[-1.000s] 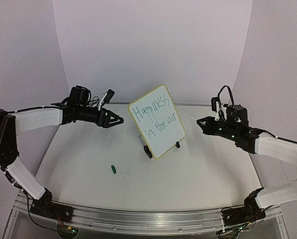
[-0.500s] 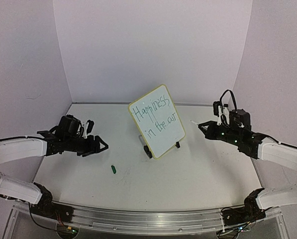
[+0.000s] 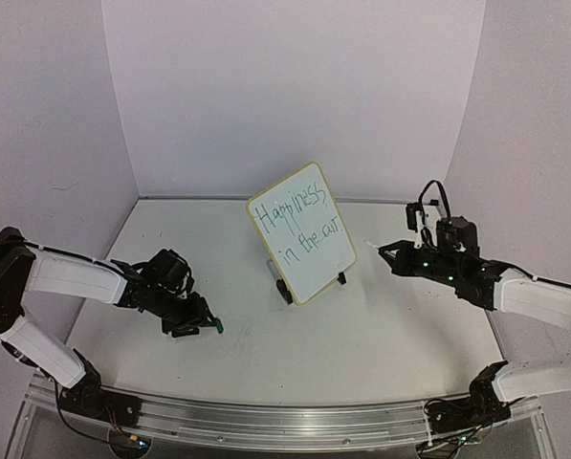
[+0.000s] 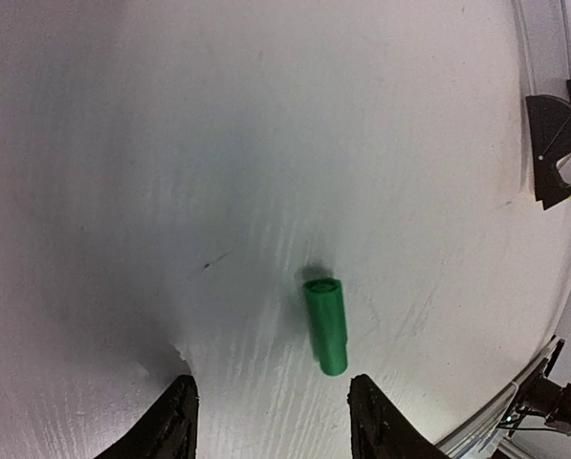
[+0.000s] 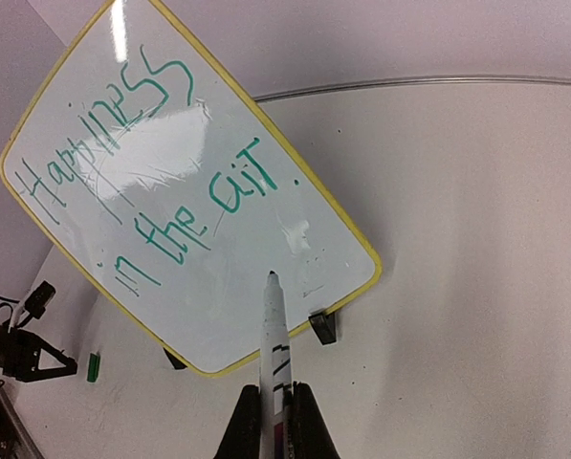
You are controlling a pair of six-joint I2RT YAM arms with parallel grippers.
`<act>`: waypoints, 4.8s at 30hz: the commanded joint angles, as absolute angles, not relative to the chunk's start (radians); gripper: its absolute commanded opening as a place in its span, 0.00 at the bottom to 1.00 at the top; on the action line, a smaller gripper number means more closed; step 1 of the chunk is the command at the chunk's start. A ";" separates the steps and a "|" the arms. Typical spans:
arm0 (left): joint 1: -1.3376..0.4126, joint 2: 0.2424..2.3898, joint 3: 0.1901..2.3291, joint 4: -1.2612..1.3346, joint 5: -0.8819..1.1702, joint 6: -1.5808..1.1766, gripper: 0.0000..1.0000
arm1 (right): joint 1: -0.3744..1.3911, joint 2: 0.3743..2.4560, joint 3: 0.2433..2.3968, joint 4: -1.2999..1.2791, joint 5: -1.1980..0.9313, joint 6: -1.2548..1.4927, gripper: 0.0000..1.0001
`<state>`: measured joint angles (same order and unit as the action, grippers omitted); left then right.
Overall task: Write a sentence on the whiteboard
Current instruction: Pick up the pen cap from the center of the board, then insert the whiteboard marker without the cap into the pen cap.
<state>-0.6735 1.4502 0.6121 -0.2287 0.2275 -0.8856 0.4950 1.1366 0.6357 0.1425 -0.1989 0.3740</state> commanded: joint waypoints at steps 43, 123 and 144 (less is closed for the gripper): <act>-0.748 1.731 0.866 -0.502 0.022 -0.793 0.18 | 0.520 1.140 0.557 0.224 -0.223 0.380 0.00; -0.787 1.327 0.663 -0.040 0.032 -1.268 0.00 | 1.328 1.952 0.935 0.759 0.301 0.526 0.00; -0.787 1.304 0.662 -0.054 0.030 -1.268 0.00 | 1.330 1.982 0.973 0.746 0.320 0.528 0.00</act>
<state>-0.7864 1.3354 0.6651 -0.0608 0.0315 -1.2583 1.3247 1.9675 0.9409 0.7342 0.2916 0.5247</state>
